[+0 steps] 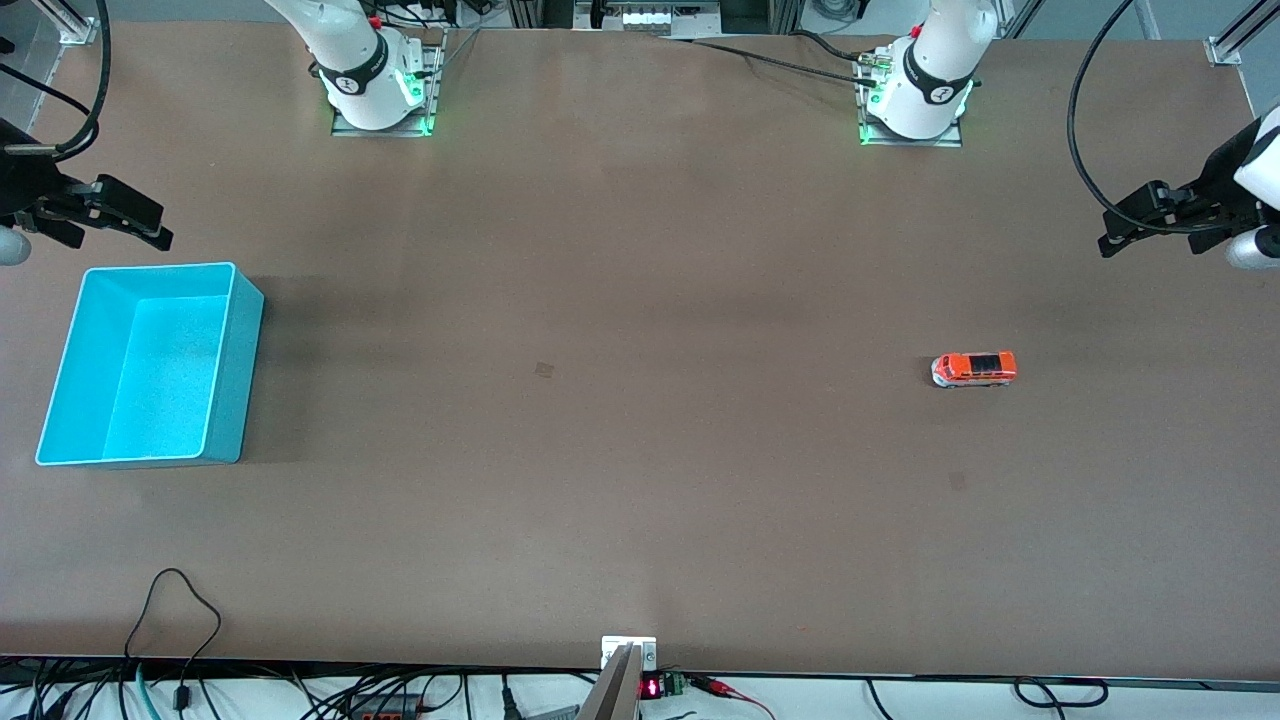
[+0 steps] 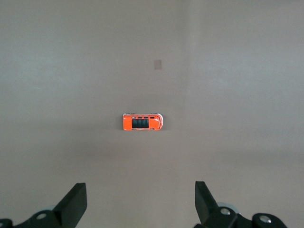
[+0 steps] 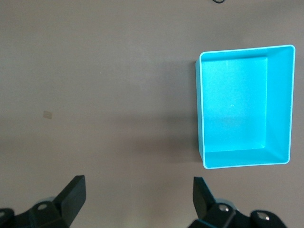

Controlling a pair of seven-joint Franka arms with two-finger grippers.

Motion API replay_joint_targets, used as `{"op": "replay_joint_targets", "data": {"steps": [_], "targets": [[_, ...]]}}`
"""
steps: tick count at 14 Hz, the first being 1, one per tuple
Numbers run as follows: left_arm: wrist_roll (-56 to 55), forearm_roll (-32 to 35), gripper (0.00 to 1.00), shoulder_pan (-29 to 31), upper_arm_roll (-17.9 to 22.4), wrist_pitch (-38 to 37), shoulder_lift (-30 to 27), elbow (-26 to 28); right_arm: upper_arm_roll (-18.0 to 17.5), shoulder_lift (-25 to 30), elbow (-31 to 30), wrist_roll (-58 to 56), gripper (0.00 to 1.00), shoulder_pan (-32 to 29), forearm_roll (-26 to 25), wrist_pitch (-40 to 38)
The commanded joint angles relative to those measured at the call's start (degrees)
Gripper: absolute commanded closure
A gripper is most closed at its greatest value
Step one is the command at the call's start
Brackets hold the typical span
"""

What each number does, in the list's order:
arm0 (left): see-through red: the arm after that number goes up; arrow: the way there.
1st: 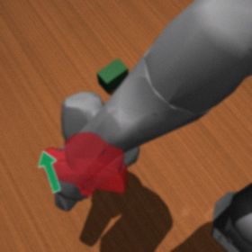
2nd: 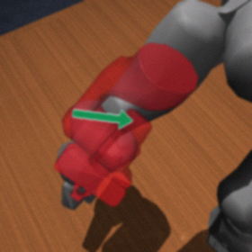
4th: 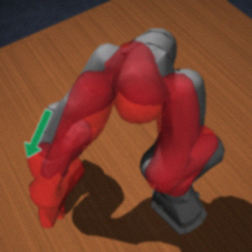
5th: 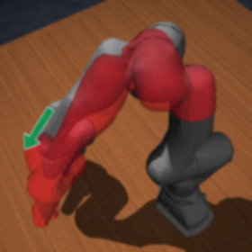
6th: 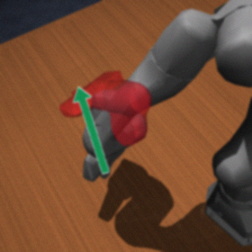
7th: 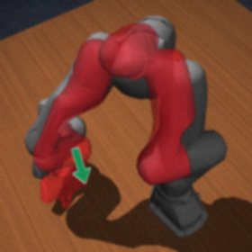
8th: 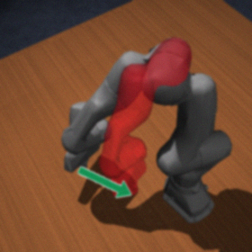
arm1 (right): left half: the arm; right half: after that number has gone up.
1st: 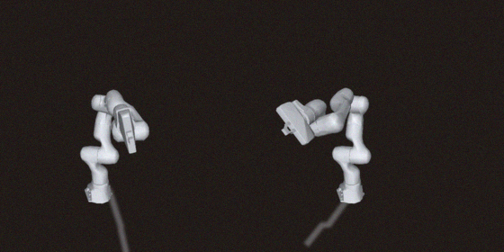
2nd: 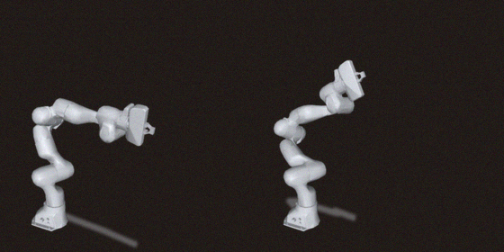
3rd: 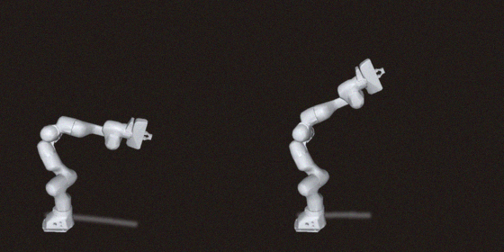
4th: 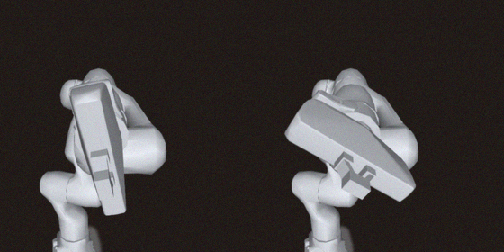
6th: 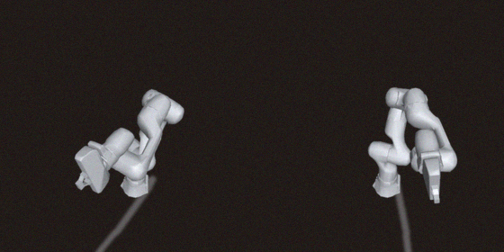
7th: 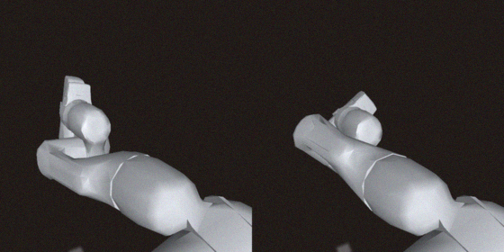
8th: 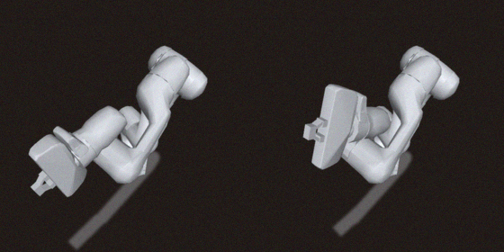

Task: Wind up bus and store in blue box
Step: 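Move the left gripper over the orange toy car and lower it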

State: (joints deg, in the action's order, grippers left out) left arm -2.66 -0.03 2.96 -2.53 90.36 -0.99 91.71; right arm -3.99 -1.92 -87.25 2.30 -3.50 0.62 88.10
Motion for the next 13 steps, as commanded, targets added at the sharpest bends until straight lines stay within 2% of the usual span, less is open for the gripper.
{"op": "replay_joint_targets", "data": {"steps": [1, 9, 11, 13], "targets": [[2.47, 1.0, 0.0, 0.56, -0.54, -0.45, -1.99, 1.62, -0.22, 0.69, -0.46, 0.95, 0.0, -0.1, 0.0, -0.21], [4.33, -0.4, 0.0, -0.49, -1.42, -3.08, 2.3, 0.75, -0.22, 0.69, -0.46, 0.95, 0.0, -0.01, 0.0, -0.21], [4.42, -0.41, 0.0, -0.58, -3.08, -4.3, 6.59, 0.41, -0.22, 0.69, -0.37, 1.04, 0.0, -0.01, 0.0, -0.21], [5.03, -0.41, 0.0, -1.19, -3.79, -6.25, 7.93, -0.12, -0.22, 0.69, -0.46, 1.04, 0.0, -0.01, 0.0, -0.21]]}}
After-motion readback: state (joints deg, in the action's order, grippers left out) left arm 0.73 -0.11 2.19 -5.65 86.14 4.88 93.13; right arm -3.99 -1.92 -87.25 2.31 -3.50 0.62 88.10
